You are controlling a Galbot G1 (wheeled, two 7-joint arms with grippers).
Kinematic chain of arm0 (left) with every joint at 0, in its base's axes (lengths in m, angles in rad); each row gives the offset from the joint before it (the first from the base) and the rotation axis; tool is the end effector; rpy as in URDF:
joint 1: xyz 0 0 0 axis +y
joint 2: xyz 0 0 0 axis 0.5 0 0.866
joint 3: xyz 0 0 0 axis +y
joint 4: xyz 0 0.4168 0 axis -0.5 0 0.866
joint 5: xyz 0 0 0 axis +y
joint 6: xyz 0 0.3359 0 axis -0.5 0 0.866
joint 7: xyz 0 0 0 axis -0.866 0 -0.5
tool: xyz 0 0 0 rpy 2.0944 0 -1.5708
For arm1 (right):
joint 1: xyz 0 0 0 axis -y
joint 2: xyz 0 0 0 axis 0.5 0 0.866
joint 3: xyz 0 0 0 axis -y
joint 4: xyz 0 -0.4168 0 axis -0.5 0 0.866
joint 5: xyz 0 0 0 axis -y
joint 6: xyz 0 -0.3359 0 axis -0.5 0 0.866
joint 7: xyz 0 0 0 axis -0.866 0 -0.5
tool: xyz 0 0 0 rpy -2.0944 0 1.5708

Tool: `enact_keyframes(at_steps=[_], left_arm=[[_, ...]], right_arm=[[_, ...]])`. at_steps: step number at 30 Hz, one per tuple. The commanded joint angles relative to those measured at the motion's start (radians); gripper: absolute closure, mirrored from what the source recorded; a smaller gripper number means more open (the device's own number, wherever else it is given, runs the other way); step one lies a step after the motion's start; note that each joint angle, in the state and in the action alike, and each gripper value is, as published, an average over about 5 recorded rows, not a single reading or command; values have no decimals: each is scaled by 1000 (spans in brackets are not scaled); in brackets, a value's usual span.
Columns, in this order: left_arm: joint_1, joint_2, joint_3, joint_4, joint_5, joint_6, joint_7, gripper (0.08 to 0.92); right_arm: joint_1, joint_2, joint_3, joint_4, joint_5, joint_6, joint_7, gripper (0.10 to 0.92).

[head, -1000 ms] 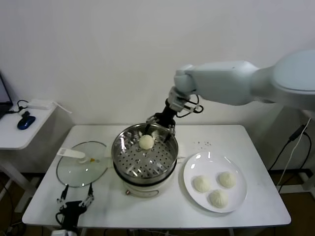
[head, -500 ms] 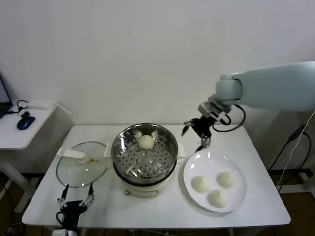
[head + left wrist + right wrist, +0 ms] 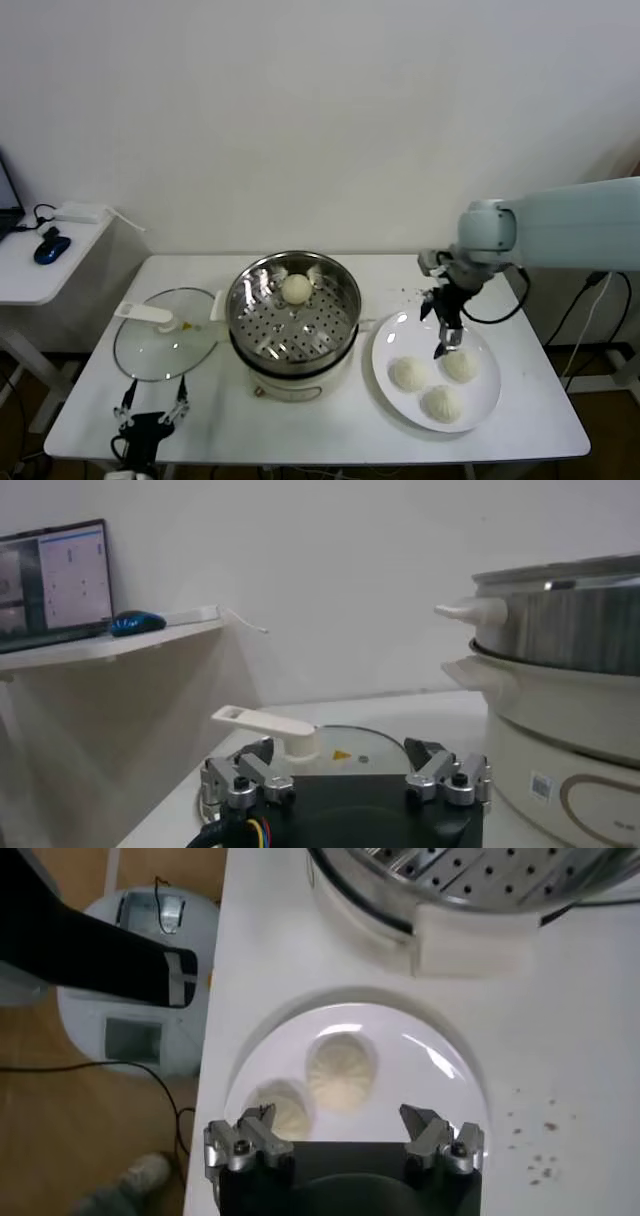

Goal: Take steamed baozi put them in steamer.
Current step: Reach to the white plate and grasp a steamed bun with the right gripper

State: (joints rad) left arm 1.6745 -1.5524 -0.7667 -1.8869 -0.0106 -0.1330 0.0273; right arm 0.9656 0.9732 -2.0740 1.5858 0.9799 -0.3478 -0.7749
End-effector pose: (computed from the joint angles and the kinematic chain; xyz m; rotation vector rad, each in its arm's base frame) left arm 0.0684 0.0826 -0.4336 0.2593 -2.9489 -0.1896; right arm 0.5190 -0.0880 -0.0723 1.3373 -1.2530 1.1294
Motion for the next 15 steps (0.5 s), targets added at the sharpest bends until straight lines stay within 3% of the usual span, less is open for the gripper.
enact_keyframes(at_steps=[1, 15], left_arm=[[7, -3, -3, 1, 15, -5, -1, 177], [22, -13, -10, -8, 23, -11, -3, 177]], right_arm=[[-193, -31, 116, -1, -6, -107, 82, 203], [-363, 1, 216, -127, -161, -190, 173, 203]])
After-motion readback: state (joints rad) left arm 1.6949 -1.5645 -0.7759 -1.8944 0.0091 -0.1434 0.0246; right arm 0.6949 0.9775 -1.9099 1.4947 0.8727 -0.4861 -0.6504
